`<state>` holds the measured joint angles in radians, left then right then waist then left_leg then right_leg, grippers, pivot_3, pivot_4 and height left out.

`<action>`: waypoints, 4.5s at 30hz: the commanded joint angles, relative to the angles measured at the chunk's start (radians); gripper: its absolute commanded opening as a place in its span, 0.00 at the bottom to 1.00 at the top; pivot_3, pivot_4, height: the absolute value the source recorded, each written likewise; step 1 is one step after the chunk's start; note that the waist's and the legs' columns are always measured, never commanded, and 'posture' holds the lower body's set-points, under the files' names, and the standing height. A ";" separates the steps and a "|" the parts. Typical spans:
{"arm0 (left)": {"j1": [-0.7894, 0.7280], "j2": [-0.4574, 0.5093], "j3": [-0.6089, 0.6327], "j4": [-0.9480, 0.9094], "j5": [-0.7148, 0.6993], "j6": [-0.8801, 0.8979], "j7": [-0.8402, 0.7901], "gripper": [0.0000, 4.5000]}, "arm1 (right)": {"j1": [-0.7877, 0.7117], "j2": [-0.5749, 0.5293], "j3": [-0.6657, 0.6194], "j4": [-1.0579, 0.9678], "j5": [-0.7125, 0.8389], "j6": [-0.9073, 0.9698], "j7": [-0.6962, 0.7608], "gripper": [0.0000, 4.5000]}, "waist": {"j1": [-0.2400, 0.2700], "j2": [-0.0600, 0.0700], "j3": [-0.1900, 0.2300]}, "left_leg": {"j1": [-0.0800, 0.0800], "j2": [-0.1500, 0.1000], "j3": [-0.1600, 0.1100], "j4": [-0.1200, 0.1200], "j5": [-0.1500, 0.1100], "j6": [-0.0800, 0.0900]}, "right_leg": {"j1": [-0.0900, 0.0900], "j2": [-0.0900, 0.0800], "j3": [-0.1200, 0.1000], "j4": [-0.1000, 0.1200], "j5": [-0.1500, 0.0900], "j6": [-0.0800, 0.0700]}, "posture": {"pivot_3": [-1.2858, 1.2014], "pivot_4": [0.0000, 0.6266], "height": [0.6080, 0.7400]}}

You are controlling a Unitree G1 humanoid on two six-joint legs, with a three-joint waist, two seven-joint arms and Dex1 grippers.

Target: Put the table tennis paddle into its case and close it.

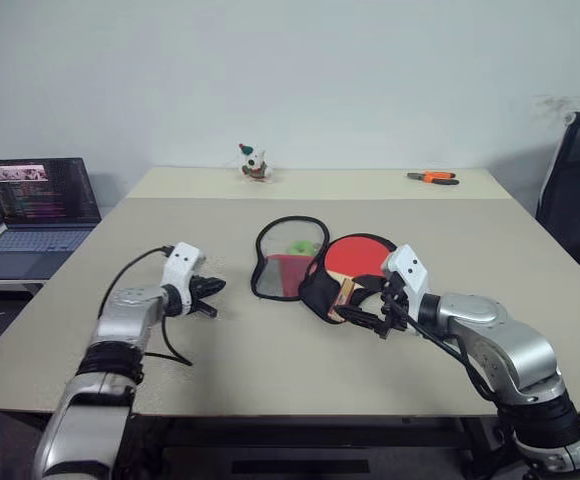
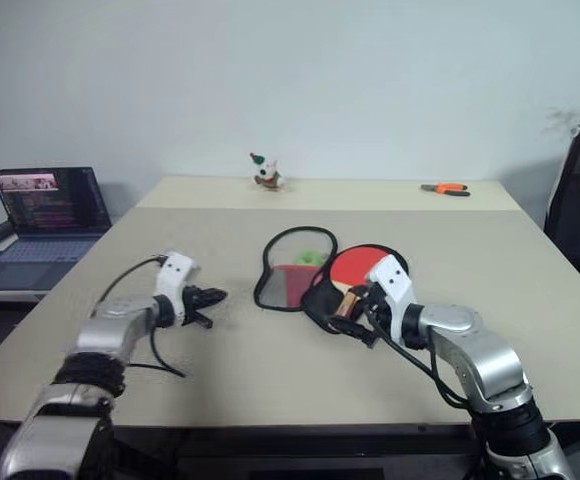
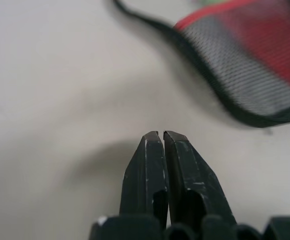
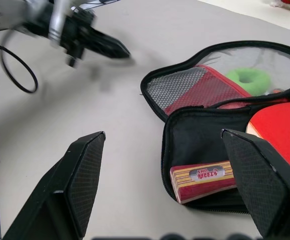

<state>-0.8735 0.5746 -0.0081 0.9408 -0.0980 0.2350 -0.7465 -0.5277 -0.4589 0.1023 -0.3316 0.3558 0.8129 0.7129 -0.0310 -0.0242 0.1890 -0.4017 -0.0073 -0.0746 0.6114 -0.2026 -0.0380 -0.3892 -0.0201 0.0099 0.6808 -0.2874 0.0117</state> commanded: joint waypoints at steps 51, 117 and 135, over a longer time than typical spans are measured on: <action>-0.068 -0.088 0.213 0.034 -0.098 -0.056 -0.186 0.01 | 0.050 -0.116 0.050 -0.221 0.008 0.003 -0.093 0.91 | -0.011 -0.001 0.001 | 0.000 0.000 -0.001 0.001 0.000 0.000 | 0.000 0.000 0.000 0.001 -0.001 0.002 | 0.52 0.24 1.00; -0.019 -0.169 0.215 0.031 -0.115 0.084 -0.083 1.00 | 0.100 -0.156 0.058 -0.234 -0.014 -0.019 -0.049 0.91 | -0.001 -0.002 0.000 | 0.000 0.000 -0.001 0.003 0.000 0.000 | 0.001 0.000 -0.001 0.001 0.000 0.001 | 0.52 0.24 1.00; -0.134 -0.273 0.212 -0.049 -0.203 0.364 -0.096 1.00 | 0.094 -0.154 0.057 -0.236 -0.015 -0.013 -0.055 0.91 | 0.003 -0.003 0.000 | 0.000 -0.001 -0.002 0.004 0.000 0.000 | 0.002 0.000 -0.001 0.001 0.000 0.001 | 0.52 0.24 1.00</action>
<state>-0.9567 0.3102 0.2008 0.9091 -0.2750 0.6084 -0.8402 -0.4187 -0.6102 0.1804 -0.5422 0.3356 0.8129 0.6561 -0.0282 -0.0269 0.1889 -0.4018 -0.0079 -0.0762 0.6151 -0.2024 -0.0384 -0.3874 -0.0205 0.0089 0.6821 -0.2870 0.0129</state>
